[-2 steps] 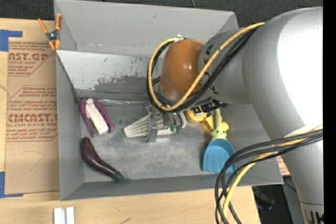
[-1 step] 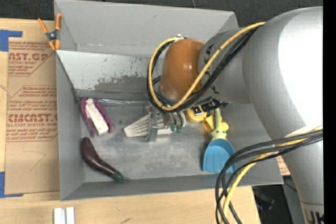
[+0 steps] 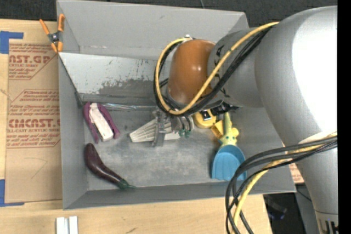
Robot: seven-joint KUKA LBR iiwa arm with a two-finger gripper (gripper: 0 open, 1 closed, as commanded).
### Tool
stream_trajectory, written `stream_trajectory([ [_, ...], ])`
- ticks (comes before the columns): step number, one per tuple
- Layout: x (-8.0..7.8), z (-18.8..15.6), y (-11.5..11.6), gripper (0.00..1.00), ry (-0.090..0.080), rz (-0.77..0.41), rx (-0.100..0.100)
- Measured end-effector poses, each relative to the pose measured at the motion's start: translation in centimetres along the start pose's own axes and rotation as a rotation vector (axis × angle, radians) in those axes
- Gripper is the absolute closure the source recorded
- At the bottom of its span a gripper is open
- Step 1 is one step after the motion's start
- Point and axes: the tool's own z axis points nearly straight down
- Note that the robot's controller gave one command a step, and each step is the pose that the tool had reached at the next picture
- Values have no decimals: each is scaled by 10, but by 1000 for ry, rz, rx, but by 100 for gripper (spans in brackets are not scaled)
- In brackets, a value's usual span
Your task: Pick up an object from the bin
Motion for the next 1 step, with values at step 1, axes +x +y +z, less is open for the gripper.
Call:
stream_trajectory([
  [1,0,-7,0,100,-1,1,0],
])
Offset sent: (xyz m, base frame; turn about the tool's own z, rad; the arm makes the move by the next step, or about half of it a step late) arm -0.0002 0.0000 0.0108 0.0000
